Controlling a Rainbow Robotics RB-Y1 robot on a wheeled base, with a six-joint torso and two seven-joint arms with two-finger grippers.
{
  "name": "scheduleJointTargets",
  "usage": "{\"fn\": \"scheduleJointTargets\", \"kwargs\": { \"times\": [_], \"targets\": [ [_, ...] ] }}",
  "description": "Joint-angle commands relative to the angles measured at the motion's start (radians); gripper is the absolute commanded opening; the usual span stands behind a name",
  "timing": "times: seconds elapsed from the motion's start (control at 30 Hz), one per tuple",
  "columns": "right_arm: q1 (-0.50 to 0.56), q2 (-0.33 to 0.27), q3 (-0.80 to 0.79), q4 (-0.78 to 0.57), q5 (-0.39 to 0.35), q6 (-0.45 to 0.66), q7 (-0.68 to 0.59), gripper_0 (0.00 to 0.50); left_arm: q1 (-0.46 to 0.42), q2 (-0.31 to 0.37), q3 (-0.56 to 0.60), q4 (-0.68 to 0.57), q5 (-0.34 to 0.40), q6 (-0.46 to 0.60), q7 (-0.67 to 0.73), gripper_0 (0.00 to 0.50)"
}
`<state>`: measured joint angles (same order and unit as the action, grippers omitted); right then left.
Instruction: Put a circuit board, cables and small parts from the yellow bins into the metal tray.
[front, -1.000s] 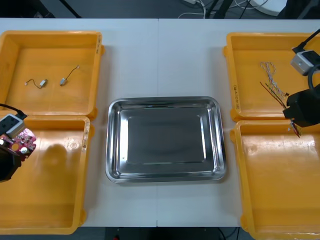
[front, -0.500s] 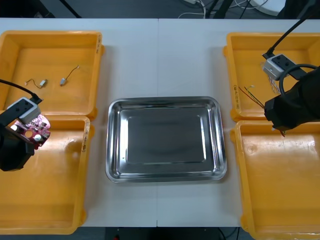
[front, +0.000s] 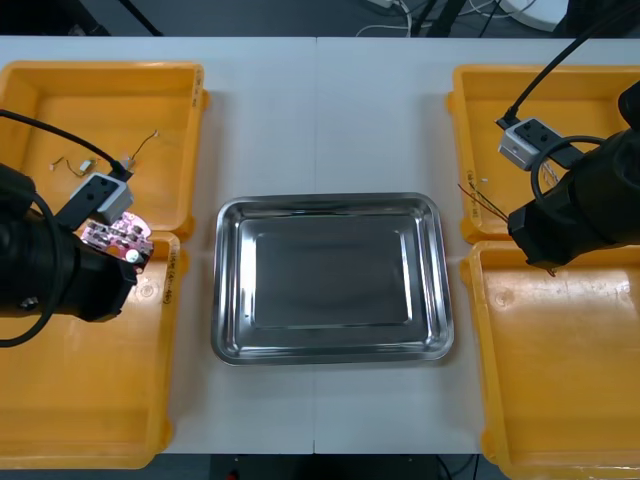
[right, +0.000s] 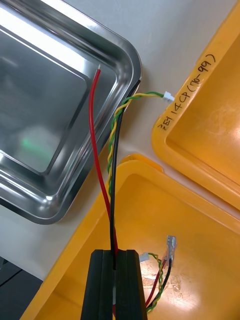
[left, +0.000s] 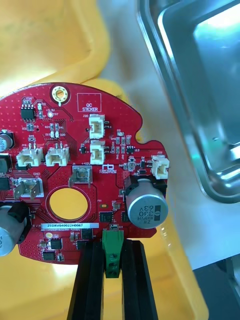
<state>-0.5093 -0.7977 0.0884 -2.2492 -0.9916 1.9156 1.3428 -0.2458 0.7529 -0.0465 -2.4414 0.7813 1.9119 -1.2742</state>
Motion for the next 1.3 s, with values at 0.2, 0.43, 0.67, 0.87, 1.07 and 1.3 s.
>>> {"fn": "scheduleJointTargets", "kwargs": {
  "times": [0.2,0.43,0.67,0.87,1.07,1.3],
  "targets": [
    [-0.034,0.009,0.034,-0.049,0.013,0.004,-0.037,0.000,-0.110,-0.072,-0.197,-0.034,-0.120,0.008,0.226,0.000],
    [-0.034,0.011,0.036,-0.050,0.025,0.004,-0.044,0.000,-0.153,-0.092,-0.312,-0.011,-0.143,0.008,0.340,0.000],
    [-0.032,0.012,0.036,-0.052,0.025,0.004,-0.051,0.000,-0.194,-0.112,-0.414,0.010,-0.177,0.008,0.430,0.000],
    [-0.032,0.012,0.036,-0.052,0.021,0.004,-0.050,0.000,-0.244,-0.147,-0.506,0.081,-0.226,0.008,0.500,0.000],
    [-0.026,0.012,0.036,-0.050,0.025,0.004,-0.050,0.000,-0.270,-0.178,-0.579,0.156,-0.286,0.007,0.523,0.000],
    [-0.023,0.014,0.036,-0.050,0.025,0.004,-0.050,0.000,-0.274,-0.193,-0.667,0.214,-0.341,-0.086,0.588,0.000]
  ]
}}
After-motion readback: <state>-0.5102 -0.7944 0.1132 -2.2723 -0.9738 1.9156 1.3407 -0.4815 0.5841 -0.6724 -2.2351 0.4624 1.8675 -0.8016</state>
